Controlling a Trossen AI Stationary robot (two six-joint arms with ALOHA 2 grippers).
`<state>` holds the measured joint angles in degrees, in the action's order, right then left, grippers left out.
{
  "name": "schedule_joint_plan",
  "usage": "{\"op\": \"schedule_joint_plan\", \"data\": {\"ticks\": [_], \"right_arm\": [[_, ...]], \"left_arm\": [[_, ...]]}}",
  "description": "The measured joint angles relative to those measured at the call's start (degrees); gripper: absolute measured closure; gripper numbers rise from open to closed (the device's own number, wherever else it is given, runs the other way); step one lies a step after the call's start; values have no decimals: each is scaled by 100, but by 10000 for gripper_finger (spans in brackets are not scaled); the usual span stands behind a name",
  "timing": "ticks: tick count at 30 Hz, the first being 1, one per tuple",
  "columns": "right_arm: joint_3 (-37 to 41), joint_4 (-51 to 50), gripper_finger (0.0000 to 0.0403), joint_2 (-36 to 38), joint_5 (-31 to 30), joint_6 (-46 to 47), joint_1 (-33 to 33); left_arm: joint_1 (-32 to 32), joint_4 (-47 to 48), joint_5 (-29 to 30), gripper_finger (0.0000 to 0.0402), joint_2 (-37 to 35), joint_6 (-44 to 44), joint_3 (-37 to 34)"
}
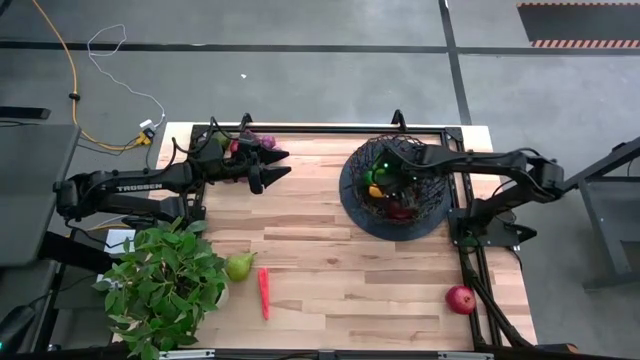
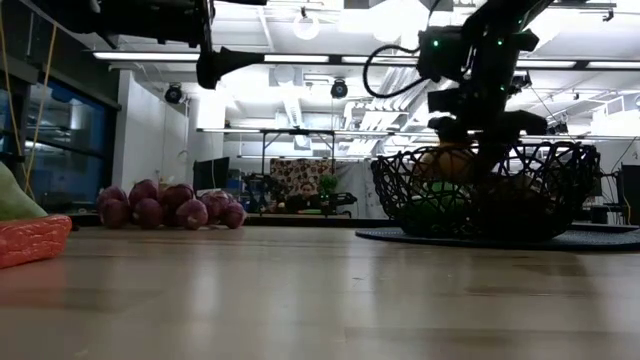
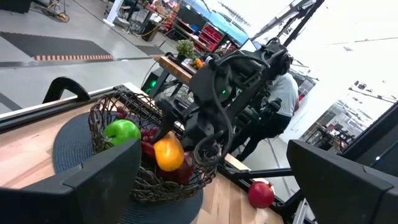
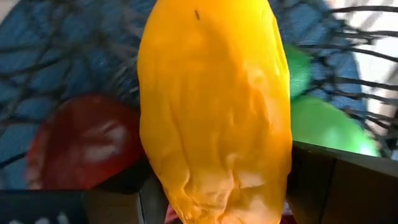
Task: Build produce basket
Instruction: Put the yellow mango into the black wire basket
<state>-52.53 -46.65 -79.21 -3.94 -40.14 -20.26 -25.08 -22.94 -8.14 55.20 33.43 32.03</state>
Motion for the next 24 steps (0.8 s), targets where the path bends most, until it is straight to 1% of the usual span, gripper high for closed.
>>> {"op": "schedule_joint_plan", "data": {"ticks": [3,6,10,14,17,19,24], "right_arm": [[0,-82,181,-136,-111,-320,-14],[0,25,181,-240,-188,-363,-14],[0,134,181,-296,-209,-181,1],[0,166,181,-295,-474,114,3],[0,163,181,-294,-618,113,-1],[0,171,181,-296,-597,104,-3],[0,187,181,-295,-228,-87,-1]], "left_arm": [[0,0,0,11,0,-2,0],[0,7,0,11,0,0,0],[0,61,0,11,2,0,0],[0,85,0,11,2,28,-1],[0,83,27,11,2,33,-2],[0,83,79,11,2,37,-1],[0,83,106,11,2,42,0]]}}
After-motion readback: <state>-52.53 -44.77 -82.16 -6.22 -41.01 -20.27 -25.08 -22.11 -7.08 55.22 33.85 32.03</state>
